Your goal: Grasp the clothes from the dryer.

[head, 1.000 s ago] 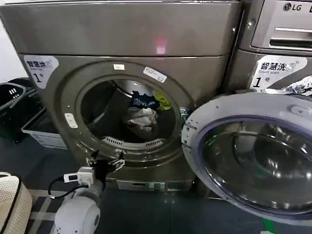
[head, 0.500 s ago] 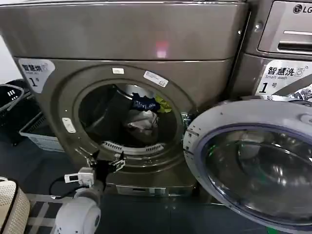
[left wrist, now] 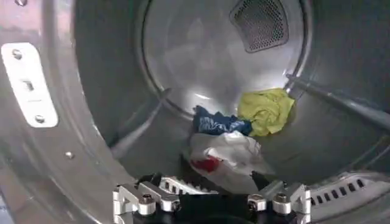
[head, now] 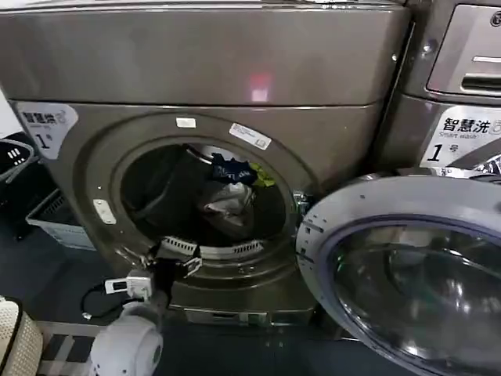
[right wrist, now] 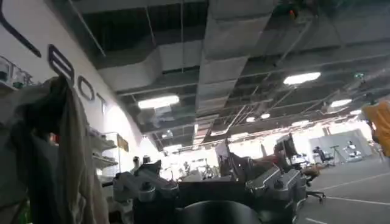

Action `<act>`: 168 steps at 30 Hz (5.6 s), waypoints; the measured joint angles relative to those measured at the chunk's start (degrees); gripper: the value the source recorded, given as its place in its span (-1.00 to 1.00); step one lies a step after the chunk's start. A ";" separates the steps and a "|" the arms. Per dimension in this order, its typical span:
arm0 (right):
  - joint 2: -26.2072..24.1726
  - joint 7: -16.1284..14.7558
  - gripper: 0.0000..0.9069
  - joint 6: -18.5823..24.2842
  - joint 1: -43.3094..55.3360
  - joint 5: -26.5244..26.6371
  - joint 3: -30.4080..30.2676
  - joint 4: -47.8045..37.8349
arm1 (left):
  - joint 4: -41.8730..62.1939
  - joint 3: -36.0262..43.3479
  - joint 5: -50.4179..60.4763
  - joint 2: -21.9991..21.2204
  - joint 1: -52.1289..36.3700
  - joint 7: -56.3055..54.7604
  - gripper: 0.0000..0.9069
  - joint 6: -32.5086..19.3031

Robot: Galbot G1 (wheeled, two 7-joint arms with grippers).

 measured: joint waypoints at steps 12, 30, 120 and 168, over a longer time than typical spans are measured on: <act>0.24 -0.07 1.00 1.60 0.00 -0.76 -0.26 -0.45 | 0.57 0.15 0.40 -0.15 -0.31 0.15 1.00 0.00; 0.13 -0.25 1.00 2.61 -0.17 -1.01 -0.35 -0.10 | 13.56 0.05 6.57 -2.31 -12.79 2.43 1.00 0.00; 0.81 -1.29 1.00 4.31 0.89 -1.68 -4.47 1.73 | 77.26 -4.22 83.83 -4.17 -60.17 80.76 1.00 -49.49; 2.23 -1.60 1.00 4.94 2.34 -1.65 -6.83 3.36 | 77.65 -0.66 72.74 -4.63 -55.95 61.62 -1.00 -44.51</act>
